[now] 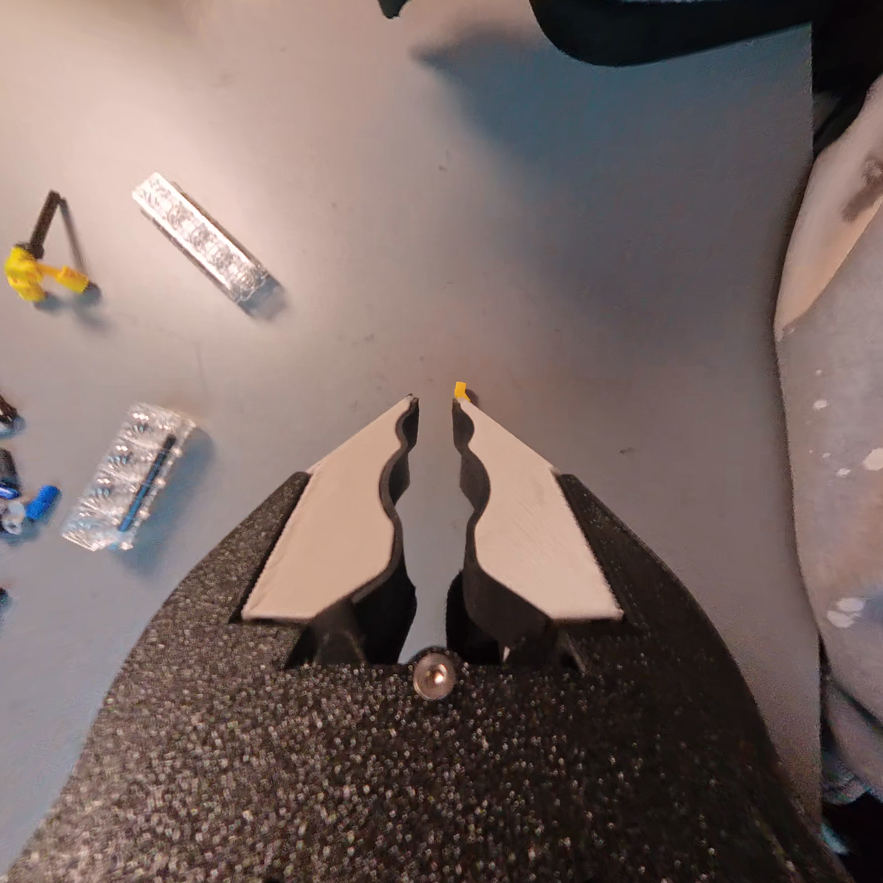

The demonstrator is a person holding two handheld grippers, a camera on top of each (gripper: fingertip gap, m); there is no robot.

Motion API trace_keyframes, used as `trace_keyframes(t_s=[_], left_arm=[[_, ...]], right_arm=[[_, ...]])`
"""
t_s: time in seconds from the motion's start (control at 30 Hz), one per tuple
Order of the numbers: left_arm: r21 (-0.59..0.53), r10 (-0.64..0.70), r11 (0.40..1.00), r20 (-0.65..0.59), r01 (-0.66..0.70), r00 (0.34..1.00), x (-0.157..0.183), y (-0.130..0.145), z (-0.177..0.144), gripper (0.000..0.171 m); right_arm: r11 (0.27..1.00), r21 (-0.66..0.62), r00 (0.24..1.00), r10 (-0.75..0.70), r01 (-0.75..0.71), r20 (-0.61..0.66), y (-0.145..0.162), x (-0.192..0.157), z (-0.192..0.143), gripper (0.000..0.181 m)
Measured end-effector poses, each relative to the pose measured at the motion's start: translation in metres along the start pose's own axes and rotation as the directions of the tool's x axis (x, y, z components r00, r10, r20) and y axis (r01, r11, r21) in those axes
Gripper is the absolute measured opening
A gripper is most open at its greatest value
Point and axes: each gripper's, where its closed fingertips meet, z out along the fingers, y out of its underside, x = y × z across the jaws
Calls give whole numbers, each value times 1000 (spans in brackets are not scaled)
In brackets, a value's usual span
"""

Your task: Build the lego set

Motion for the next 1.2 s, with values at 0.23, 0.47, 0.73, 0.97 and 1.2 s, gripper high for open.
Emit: trace_keyframes(t_s=[0.23, 0.47, 0.73, 0.97, 1.2], left_arm=[[130, -188, 975, 31, 182, 982, 11, 2, 12, 0], [58, -69, 996, 95, 63, 993, 18, 10, 20, 0], [34, -32, 999, 96, 29, 995, 21, 14, 17, 0], [-12, -22, 1000, 83, 23, 996, 7, 11, 12, 9], [-188, 109, 976, -29, -113, 994, 10, 11, 21, 16]], right_arm=[[1000, -11, 1000, 3, -3, 13, 4, -4, 2, 4], [1000, -11, 1000, 21, -21, 5, 6, 0, 2, 3], [1000, -14, 1000, 22, -21, 10, 6, -2, 2, 4], [999, -22, 1000, 24, -23, 17, 9, -3, 3, 4], [999, -24, 1000, 27, -26, 14, 9, -2, 2, 4]])
